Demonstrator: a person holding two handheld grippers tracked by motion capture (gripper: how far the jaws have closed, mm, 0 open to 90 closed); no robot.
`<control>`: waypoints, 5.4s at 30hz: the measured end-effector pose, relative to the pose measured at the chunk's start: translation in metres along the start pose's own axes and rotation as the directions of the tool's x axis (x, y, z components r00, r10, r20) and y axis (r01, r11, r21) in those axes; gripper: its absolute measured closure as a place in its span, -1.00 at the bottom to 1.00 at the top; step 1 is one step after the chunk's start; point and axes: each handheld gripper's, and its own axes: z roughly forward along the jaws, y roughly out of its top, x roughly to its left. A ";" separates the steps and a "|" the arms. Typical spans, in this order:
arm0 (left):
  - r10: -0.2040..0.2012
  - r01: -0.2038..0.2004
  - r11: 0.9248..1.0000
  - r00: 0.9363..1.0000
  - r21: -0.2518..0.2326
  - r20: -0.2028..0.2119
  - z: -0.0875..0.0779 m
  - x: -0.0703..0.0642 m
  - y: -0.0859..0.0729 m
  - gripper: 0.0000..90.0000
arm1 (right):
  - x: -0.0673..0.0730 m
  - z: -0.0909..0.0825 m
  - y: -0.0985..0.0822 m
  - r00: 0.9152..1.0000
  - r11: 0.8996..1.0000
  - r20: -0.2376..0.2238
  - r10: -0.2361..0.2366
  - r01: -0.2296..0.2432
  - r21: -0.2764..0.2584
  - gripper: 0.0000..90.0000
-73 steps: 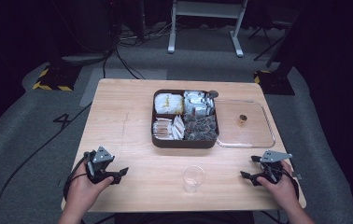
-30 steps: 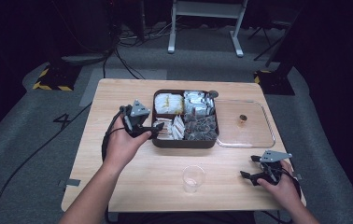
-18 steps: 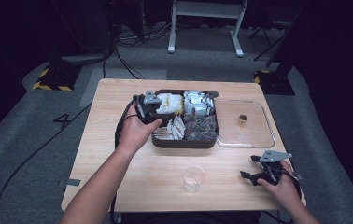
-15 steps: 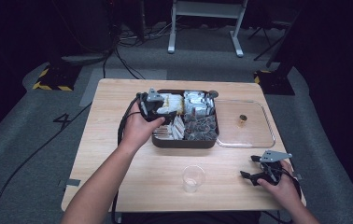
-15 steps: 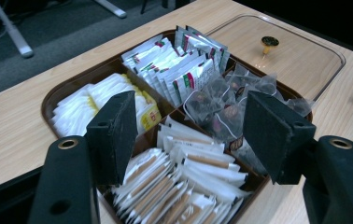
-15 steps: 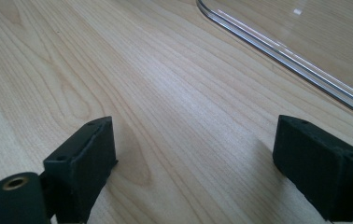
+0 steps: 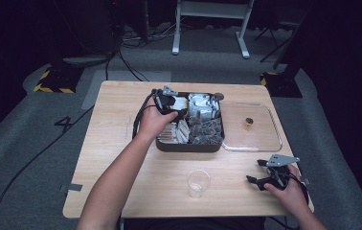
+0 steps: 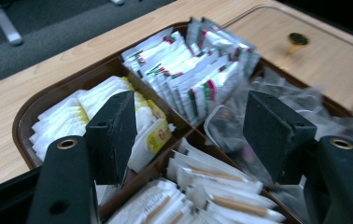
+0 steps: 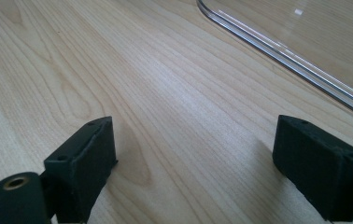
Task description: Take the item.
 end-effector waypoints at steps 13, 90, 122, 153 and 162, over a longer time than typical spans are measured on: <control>-0.031 0.036 0.994 0.998 0.106 -0.057 0.044 0.021 -0.002 -0.11 | -0.001 0.000 0.000 1.000 1.000 -0.003 -0.005 0.005 0.000 -0.70; -0.006 0.008 0.999 0.998 -0.036 0.069 0.007 0.027 0.028 1.00 | 0.000 0.000 0.000 1.000 1.000 -0.009 -0.011 0.011 -0.004 -0.64; 0.180 -0.114 0.955 0.956 -0.273 0.232 -0.106 -0.044 -0.002 1.00 | 0.000 -0.001 0.000 1.000 1.000 -0.009 -0.011 0.011 -0.004 -0.64; 0.266 -0.158 0.947 0.873 -0.279 0.410 -0.135 -0.121 -0.067 1.00 | 0.000 -0.001 0.000 1.000 1.000 -0.009 -0.011 0.011 -0.004 -0.64; 0.282 -0.183 0.949 0.858 -0.258 0.430 -0.123 -0.134 -0.079 1.00 | 0.000 -0.001 0.000 1.000 1.000 -0.009 -0.011 0.011 -0.004 -0.64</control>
